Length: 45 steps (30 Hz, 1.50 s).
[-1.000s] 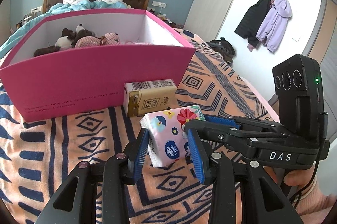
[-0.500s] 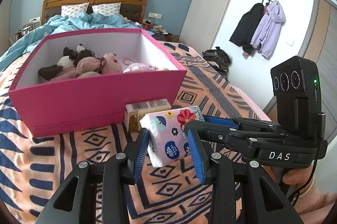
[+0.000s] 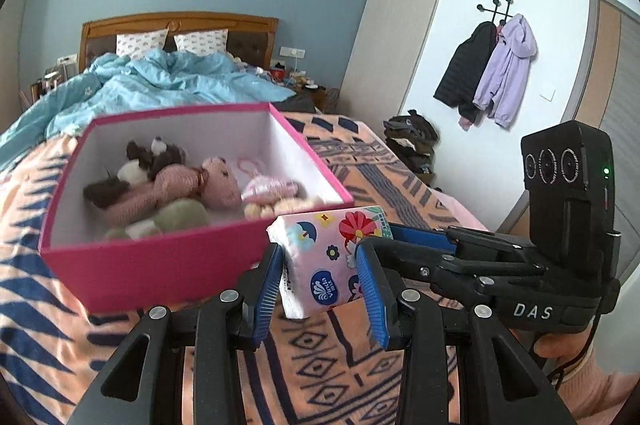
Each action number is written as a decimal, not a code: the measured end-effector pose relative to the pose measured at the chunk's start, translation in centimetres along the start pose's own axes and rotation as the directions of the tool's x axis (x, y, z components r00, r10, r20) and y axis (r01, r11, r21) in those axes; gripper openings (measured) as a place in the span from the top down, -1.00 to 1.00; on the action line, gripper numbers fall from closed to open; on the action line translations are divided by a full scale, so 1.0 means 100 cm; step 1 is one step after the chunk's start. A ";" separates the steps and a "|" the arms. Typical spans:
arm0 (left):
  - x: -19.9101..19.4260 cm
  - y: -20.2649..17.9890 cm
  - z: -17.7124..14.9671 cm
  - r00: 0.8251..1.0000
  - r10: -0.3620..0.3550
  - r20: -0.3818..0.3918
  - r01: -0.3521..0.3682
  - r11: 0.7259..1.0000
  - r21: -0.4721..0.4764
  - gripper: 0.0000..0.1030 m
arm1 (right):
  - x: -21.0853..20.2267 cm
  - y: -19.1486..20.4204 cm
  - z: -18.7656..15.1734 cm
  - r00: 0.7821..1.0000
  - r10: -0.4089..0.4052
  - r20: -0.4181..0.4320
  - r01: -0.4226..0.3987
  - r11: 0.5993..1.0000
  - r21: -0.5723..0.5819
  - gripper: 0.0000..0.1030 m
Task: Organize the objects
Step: 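Carry the floral tissue pack over the box and release it inside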
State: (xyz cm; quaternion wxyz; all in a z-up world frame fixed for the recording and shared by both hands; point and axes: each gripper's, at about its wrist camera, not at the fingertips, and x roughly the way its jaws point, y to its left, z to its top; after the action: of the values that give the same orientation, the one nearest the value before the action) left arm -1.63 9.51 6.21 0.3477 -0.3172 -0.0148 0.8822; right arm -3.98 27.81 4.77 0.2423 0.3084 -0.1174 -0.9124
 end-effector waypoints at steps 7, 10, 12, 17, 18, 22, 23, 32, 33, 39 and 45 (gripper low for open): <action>0.004 0.004 0.023 1.000 0.013 0.027 -0.014 1.000 0.006 0.26 | 0.003 -0.004 0.023 1.000 -0.001 0.021 0.001 1.000 -0.010 0.28; 0.005 0.006 0.033 0.999 0.015 0.040 -0.015 1.000 0.005 0.26 | 0.004 -0.005 0.034 0.999 -0.005 0.033 0.006 1.000 -0.020 0.28; 0.006 0.007 0.038 0.999 0.016 0.049 -0.016 1.000 0.004 0.26 | 0.005 -0.005 0.041 0.999 -0.007 0.042 0.008 1.000 -0.029 0.28; 0.011 0.013 0.052 0.998 0.015 0.064 -0.015 1.000 -0.006 0.26 | 0.009 -0.007 0.057 0.999 -0.009 0.053 0.011 0.999 -0.043 0.28; 0.013 0.015 0.055 0.998 0.018 0.066 -0.018 1.000 -0.006 0.26 | 0.011 -0.008 0.060 0.998 -0.012 0.054 0.014 0.999 -0.046 0.28; 0.021 0.018 0.063 0.997 0.026 0.068 -0.026 1.000 -0.006 0.27 | 0.017 -0.015 0.070 0.999 -0.009 0.051 0.011 0.999 -0.038 0.29; 0.023 0.019 0.065 0.997 0.027 0.067 -0.026 1.000 -0.009 0.26 | 0.018 -0.017 0.072 0.999 -0.010 0.049 0.011 0.999 -0.037 0.29; 0.043 0.031 0.077 0.998 0.039 0.056 -0.037 0.999 -0.033 0.26 | 0.037 -0.032 0.088 0.999 -0.017 0.027 0.018 1.000 -0.022 0.29; 0.045 0.032 0.077 0.998 0.040 0.055 -0.038 0.999 -0.036 0.26 | 0.040 -0.034 0.089 0.999 -0.020 0.025 0.020 1.000 -0.023 0.30; 0.055 0.040 0.079 0.998 0.027 0.053 -0.024 0.997 -0.067 0.26 | 0.049 -0.041 0.095 0.999 -0.029 0.014 0.029 0.999 -0.022 0.30; 0.064 0.042 0.080 0.999 0.029 0.044 -0.026 0.997 -0.074 0.26 | 0.056 -0.047 0.097 0.999 -0.037 0.006 0.037 0.999 -0.018 0.30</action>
State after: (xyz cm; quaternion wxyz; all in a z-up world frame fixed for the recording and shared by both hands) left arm -12.29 11.84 8.09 0.3231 -0.3099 -0.0507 0.8927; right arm -15.56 29.58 7.83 0.2281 0.3058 -0.1042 -0.9185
